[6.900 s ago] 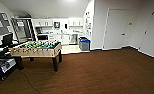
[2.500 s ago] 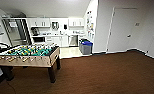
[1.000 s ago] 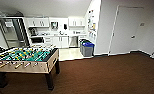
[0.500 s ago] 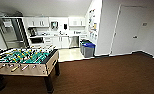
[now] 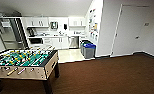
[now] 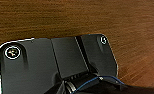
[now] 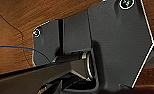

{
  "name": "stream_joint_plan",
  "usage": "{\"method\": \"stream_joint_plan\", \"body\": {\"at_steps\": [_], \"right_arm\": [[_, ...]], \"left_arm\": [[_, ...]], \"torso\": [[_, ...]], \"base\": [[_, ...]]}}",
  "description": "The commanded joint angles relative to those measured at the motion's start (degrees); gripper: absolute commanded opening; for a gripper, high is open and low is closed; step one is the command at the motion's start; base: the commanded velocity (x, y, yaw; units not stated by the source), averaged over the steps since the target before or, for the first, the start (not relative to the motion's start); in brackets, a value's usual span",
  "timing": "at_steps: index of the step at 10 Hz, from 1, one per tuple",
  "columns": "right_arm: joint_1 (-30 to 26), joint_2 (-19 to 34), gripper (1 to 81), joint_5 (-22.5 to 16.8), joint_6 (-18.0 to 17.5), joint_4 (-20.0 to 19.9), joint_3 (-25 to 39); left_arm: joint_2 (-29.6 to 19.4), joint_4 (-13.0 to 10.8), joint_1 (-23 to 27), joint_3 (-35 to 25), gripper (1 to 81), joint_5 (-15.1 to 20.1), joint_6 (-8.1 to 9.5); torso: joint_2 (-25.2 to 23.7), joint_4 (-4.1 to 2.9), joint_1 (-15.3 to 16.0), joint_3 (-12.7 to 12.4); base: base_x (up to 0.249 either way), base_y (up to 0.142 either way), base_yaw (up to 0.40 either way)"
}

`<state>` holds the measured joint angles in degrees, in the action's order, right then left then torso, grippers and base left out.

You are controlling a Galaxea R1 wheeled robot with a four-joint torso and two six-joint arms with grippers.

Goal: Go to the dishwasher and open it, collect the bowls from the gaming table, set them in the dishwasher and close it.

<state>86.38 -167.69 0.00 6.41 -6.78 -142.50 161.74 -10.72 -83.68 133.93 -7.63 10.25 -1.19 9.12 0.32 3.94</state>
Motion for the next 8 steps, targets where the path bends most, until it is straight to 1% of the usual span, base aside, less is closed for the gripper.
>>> {"method": "stream_joint_plan", "body": {"at_steps": [1, 7, 8], "right_arm": [[-2.6, 0.2, 81.1, -3.4, 0.0, -0.3, 0.7], [-2.5, 0.1, 81.1, -3.4, 0.0, 0.2, 0.6], [-2.4, 0.2, 81.1, -3.4, 0.0, 0.2, 0.7]], "left_arm": [[-0.5, -0.4, 2.9, -0.9, 81.1, 2.2, -0.23], [-0.5, -0.4, 2.9, -0.9, 81.1, 2.2, -0.23], [-0.6, -0.4, 2.8, -0.9, 81.1, 2.2, -0.15]], "torso": [[0.0, 0.0, 0.0, 0.0], [0.0, 0.0, 0.0, 0.0], [0.0, 0.0, 0.0, 0.0]], "base": [[0.174, 0.0, 0.0], [0.173, 0.0, 0.0], [0.173, -0.065, 0.0]]}}
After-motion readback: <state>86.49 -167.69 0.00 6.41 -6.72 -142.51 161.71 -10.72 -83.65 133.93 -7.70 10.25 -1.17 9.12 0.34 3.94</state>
